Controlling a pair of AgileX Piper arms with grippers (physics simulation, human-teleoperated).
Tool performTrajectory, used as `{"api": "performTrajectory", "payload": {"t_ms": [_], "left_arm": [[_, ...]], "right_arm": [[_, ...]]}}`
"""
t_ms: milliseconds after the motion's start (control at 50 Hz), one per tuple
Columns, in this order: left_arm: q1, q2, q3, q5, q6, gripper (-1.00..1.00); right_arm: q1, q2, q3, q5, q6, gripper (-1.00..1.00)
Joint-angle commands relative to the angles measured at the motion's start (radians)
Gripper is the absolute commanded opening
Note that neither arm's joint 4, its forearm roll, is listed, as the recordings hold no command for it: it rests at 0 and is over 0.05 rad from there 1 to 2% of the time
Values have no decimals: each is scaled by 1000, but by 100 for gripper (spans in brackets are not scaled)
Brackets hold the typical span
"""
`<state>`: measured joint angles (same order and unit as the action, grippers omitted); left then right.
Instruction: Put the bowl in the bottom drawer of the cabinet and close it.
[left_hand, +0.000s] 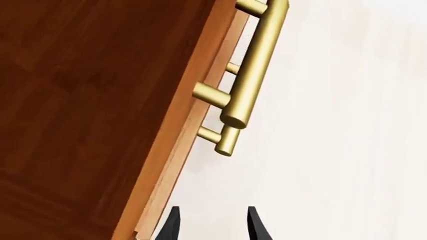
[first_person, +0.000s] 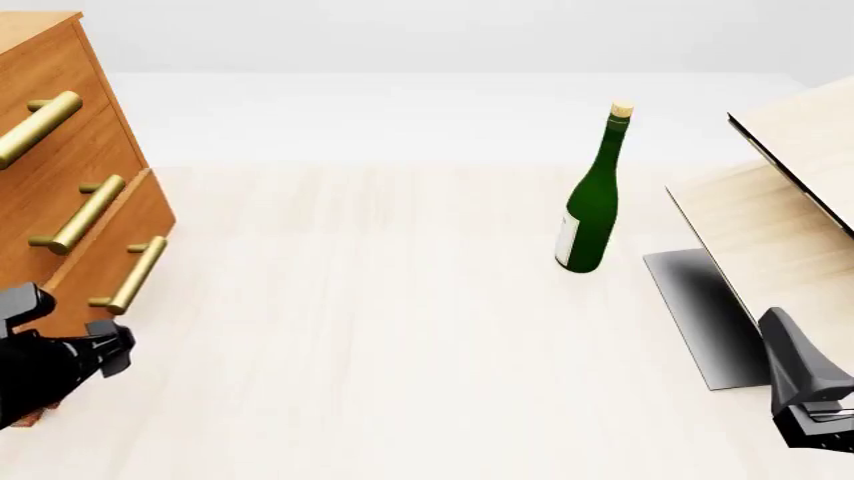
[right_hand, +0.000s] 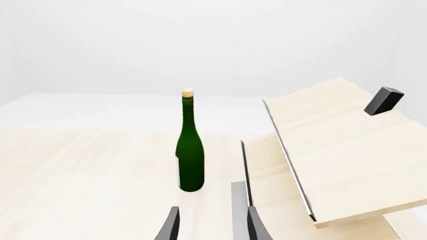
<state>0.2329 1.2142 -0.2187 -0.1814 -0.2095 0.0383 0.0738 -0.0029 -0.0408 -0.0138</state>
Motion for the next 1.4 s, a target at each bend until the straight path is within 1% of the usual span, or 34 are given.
{"api": "performTrajectory", "payload": {"t_ms": [20, 60, 160, 240, 340, 380, 480, 520, 560, 600, 620, 660, 680, 740, 760, 780, 800, 840, 880, 900, 960, 1040, 1060, 1100, 1200, 1400], "left_arm": [[41, -4, -31, -7, 6, 100], [46, 3, -38, -16, 5, 100], [66, 13, -42, -41, 28, 100], [97, 15, -40, -70, 69, 100], [117, 38, -37, -99, 89, 100], [136, 44, -31, -115, 113, 100], [163, 68, -21, -152, 146, 100], [177, 78, -14, -170, 165, 100], [200, 63, -2, -183, 201, 100], [206, 66, 1, -191, 206, 100], [225, 34, 18, -202, 250, 100], [223, 38, 19, -207, 248, 100], [233, 23, 34, -226, 290, 100], [236, 0, 61, -266, 342, 100], [234, 8, 59, -269, 331, 100], [239, -15, 71, -279, 361, 100], [238, -3, 67, -277, 349, 100], [243, -20, 73, -281, 366, 100], [247, -15, 71, -281, 364, 100], [250, -31, 78, -284, 377, 100], [258, -25, 84, -297, 386, 100], [254, -26, 87, -296, 385, 100], [252, -12, 82, -295, 375, 100], [261, -43, 97, -301, 396, 100], [258, -27, 97, -302, 391, 100], [244, -54, 89, -269, 376, 100]], "right_arm": [[0, 0, 0, 0, 0, 100], [0, 0, 0, 0, 0, 100], [0, 0, 0, 0, 0, 100], [0, 0, 0, 0, 0, 100], [0, 0, 0, 0, 0, 100], [0, 0, 0, 0, 0, 100], [0, 0, 0, 0, 0, 100], [0, 0, 0, 0, 0, 100], [0, -1, 0, 0, 0, 100], [0, 0, 0, 0, 0, 100], [0, 0, 0, 0, 0, 100], [0, 0, 0, 0, 0, 100], [0, 0, 0, 0, 0, 100], [0, 0, 0, 0, 0, 100], [0, 0, 0, 0, 0, 100], [0, 0, 0, 0, 0, 100], [0, 0, 0, 0, 0, 100], [0, 0, 0, 0, 0, 100], [0, 0, 0, 0, 0, 100], [0, 1, 0, 0, 0, 100], [0, 0, 0, 0, 0, 100], [0, 1, 0, 0, 0, 100], [0, 0, 0, 0, -1, 100], [0, 0, 0, 0, 0, 100], [0, 0, 0, 0, 0, 100], [0, -1, 0, 0, 0, 100]]}}
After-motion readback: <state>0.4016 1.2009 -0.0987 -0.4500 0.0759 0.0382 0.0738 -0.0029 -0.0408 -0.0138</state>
